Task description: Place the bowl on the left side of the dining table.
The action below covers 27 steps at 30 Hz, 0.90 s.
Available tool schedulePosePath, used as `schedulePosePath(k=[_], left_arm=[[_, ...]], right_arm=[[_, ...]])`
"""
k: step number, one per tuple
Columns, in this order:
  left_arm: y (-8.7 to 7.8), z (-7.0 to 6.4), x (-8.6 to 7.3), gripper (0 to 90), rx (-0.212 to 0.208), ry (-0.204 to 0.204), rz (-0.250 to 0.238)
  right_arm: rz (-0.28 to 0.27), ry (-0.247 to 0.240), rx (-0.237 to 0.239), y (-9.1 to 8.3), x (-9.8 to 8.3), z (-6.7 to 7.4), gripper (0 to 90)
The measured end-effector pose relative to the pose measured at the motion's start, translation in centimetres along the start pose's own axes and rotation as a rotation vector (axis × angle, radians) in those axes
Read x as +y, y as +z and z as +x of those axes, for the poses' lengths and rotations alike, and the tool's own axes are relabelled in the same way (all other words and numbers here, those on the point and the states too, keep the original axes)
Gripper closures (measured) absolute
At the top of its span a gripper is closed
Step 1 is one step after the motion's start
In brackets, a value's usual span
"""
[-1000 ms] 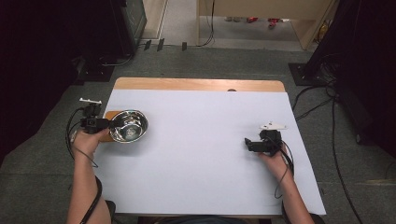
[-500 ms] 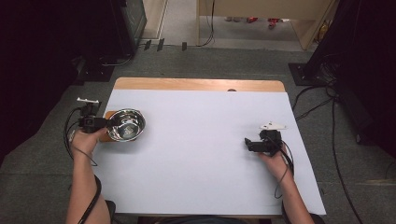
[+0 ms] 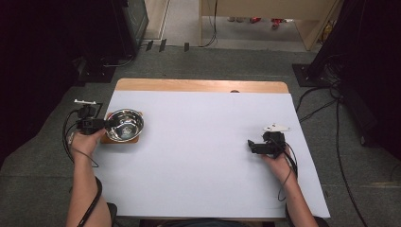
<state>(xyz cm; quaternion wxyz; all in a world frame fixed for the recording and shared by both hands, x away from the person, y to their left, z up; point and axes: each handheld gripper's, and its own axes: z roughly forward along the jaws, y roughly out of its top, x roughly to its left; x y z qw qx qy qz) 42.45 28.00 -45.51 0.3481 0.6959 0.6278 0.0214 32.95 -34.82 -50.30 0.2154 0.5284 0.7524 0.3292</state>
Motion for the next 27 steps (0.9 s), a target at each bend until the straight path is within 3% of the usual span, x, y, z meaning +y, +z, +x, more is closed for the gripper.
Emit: schedulePosePath(k=[27], left_arm=[[0.3, 1.4, -0.4, 87.3, 0.039, -0.046, -0.039]], right_arm=[[0.0, 0.0, 0.0, 0.0, 0.0, 0.0, 11.4]])
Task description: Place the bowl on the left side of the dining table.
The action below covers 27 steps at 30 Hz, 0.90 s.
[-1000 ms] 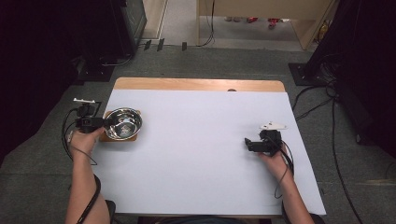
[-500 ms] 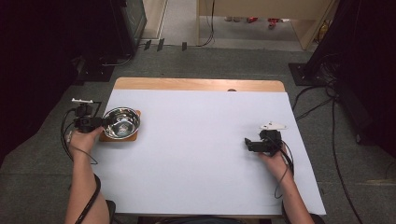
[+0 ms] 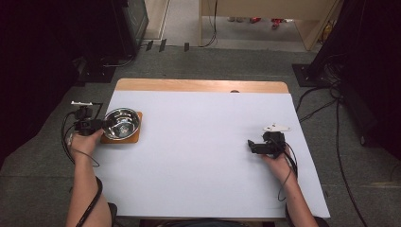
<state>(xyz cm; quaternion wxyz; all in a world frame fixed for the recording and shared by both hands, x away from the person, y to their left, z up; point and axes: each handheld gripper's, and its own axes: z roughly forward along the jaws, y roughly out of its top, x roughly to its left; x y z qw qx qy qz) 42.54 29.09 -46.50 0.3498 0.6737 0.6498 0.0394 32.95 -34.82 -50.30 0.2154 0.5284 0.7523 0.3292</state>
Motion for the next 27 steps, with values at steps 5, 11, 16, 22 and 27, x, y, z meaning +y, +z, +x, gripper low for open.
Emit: schedulePosePath(k=[5, 11, 16, 22, 27], left_arm=[[0.22, 0.05, -0.1, 83.6, 0.004, 0.013, 0.01], [0.4, -0.18, -0.06, 71.2, 0.01, 0.034, 0.0], [0.28, -0.35, -0.1, 60.5, 0.013, 0.052, -0.019], [0.33, -0.42, -0.12, 43.8, 0.028, 0.063, -0.021], [0.22, -0.78, -0.09, 34.6, 0.063, 0.077, -0.019]], right_arm=[[0.0, -0.001, 0.0, 0.0, 0.0, 0.0, 11.4], [0.0, 0.0, 0.0, 0.0, 0.0, 0.0, 11.4], [0.0, 0.0, 0.0, 0.0, 0.0, 0.0, 11.4], [0.0, 0.0, 0.0, 0.0, 0.0, 0.0, 11.4], [0.0, 0.001, 0.0, 0.0, 0.0, 0.01, 11.4]])
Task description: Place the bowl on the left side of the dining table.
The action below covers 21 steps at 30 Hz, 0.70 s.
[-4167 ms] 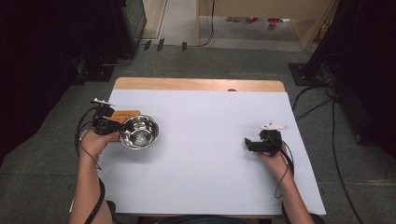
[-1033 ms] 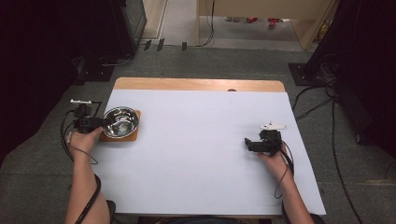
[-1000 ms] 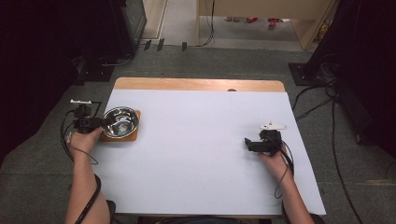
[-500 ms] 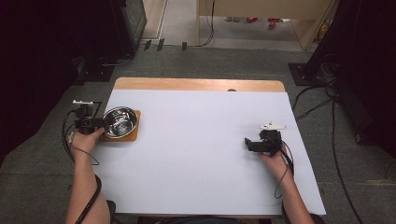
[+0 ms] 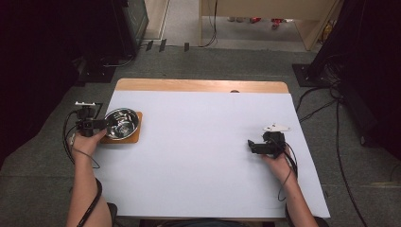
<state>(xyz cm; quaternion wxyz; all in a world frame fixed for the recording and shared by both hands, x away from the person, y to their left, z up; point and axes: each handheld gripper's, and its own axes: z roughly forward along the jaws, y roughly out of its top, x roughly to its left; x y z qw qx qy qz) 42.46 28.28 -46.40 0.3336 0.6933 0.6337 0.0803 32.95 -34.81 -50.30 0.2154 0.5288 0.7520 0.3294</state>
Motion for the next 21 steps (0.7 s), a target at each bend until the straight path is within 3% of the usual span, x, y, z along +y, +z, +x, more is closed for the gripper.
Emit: schedulePosePath(k=[9, 15, 21], left_arm=[[-0.8, -0.3, 0.0, 31.5, 0.033, -0.005, -0.017], [-1.5, -0.3, 0.0, 32.1, 0.032, -0.026, -0.017], [-2.2, -0.8, 0.2, 32.0, 0.046, -0.008, -0.028]], right_arm=[[0.0, 0.0, 0.0, 0.0, 0.0, 0.0, 11.4], [0.0, 0.0, 0.0, 0.0, 0.0, 0.0, 11.4], [0.001, -0.001, 0.0, 0.0, 0.0, 0.0, 11.4]])
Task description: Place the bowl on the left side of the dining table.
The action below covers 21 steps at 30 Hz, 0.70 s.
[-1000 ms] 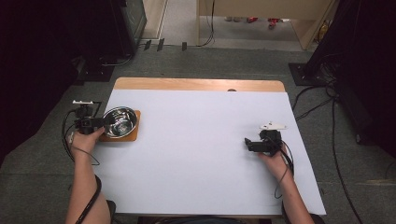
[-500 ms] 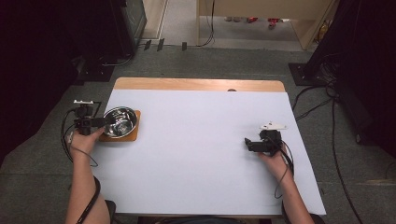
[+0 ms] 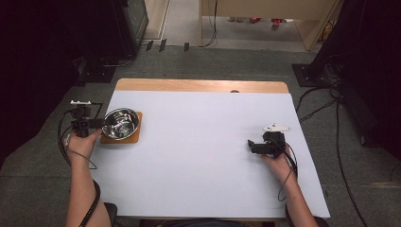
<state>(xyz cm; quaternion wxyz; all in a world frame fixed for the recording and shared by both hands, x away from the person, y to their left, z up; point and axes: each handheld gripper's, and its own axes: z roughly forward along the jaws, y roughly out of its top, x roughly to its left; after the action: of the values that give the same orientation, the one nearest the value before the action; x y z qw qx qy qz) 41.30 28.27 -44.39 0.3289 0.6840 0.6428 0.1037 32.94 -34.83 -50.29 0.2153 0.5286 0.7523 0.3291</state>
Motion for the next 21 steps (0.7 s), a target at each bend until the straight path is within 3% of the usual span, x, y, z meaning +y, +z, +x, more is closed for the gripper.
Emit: schedulePosePath(k=[6, 21], left_arm=[[-0.5, -0.3, 0.2, 31.1, 0.023, 0.01, 0.0], [-1.7, -1.8, 0.8, 28.6, 0.009, 0.005, -0.022]], right_arm=[[0.0, 0.001, 0.0, 0.0, 0.0, 0.0, 11.4], [0.0, 0.001, 0.0, 0.0, 0.0, 0.0, 11.4]])
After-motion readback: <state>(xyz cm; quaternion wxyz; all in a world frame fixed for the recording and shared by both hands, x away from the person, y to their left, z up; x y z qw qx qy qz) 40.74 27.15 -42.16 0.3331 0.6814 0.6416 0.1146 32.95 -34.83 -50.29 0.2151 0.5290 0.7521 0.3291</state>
